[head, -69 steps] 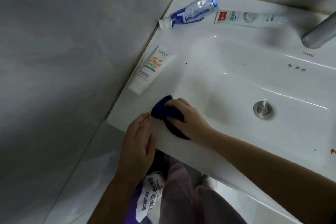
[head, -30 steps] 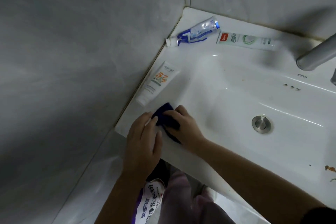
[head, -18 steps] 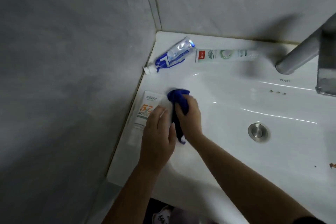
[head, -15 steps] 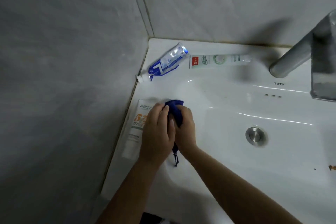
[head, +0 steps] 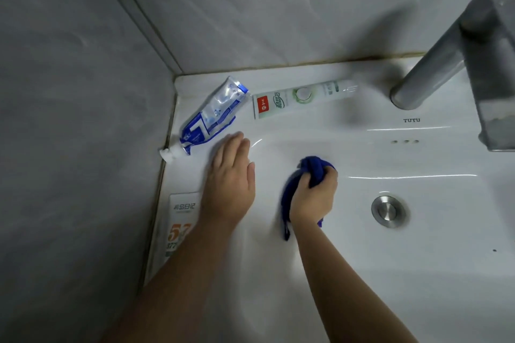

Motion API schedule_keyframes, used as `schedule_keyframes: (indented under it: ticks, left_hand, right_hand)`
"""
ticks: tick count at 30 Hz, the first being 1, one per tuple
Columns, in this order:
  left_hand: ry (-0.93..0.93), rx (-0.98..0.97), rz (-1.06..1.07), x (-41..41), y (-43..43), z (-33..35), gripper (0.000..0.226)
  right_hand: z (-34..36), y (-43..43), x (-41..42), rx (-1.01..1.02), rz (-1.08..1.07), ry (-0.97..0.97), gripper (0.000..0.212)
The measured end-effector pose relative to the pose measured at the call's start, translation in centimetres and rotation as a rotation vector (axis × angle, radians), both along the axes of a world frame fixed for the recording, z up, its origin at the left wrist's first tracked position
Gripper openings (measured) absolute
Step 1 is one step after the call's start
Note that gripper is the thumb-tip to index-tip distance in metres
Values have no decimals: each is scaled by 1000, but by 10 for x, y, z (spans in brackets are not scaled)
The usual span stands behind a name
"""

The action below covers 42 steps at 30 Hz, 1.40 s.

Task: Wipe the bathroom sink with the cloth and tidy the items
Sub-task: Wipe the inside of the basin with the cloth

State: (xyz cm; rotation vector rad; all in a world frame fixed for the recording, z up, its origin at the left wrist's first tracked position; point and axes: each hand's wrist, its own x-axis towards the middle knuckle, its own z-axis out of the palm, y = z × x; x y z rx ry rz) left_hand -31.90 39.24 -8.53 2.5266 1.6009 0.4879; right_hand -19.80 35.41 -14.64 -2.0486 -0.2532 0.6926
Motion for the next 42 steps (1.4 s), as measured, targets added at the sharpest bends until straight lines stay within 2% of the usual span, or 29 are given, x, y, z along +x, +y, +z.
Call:
schedule_keyframes:
  ticks: [2, 4, 8, 10, 13, 15, 17, 19, 21, 23, 26, 32, 35, 40, 42]
  left_hand:
    - [-10, -8, -1, -2, -1, 0, 45]
    - [-9, -8, -1, -4, 0, -1, 47]
    - [-17, -13, -4, -3, 2, -3, 45]
    - [-31, -10, -5, -3, 2, -2, 44]
    - [-42, -15, 1, -3, 1, -1, 45]
    - [-50, -10, -3, -2, 2, -1, 45]
    - [-61, 2, -11, -3, 2, -3, 44]
    - [-73, 16, -19, -4, 3, -4, 44]
    - [-85, 16, -14, -4, 3, -5, 44]
    - [-96, 17, -20, -4, 3, -4, 44]
    - [-104, 21, -26, -4, 3, -3, 43]
    - [-158, -26, 20, -3, 0, -2, 48]
    - [-187, -32, 9, -3, -1, -1, 51]
    - [-200, -29, -5, -3, -2, 2, 51]
    - [-191, -38, -3, -3, -1, 1, 51]
  right_hand:
    - [11, 12, -26, 175, 4, 93, 23]
    - [23, 20, -43, 321, 114, 117, 22]
    - [24, 17, -32, 368, 239, 112, 20]
    - [18, 8, -4, 344, 129, 55, 25]
    - [8, 0, 54, 258, -210, -9, 31]
    - [8, 3, 63, 275, -277, -48, 40]
    - [19, 16, 31, 362, -126, -93, 44]
    - [28, 25, -19, 426, 233, -174, 41]
    - [31, 25, -36, 432, 452, -217, 43]
    - [24, 21, -12, 449, 441, -273, 44]
    - [21, 11, 16, 428, 268, -312, 44]
    - [22, 27, -25, 530, 633, -208, 34]
    - [9, 9, -13, 509, 714, -177, 30]
    - [4, -22, -13, 403, 805, 50, 25]
    - [8, -13, -15, 373, 782, 13, 22]
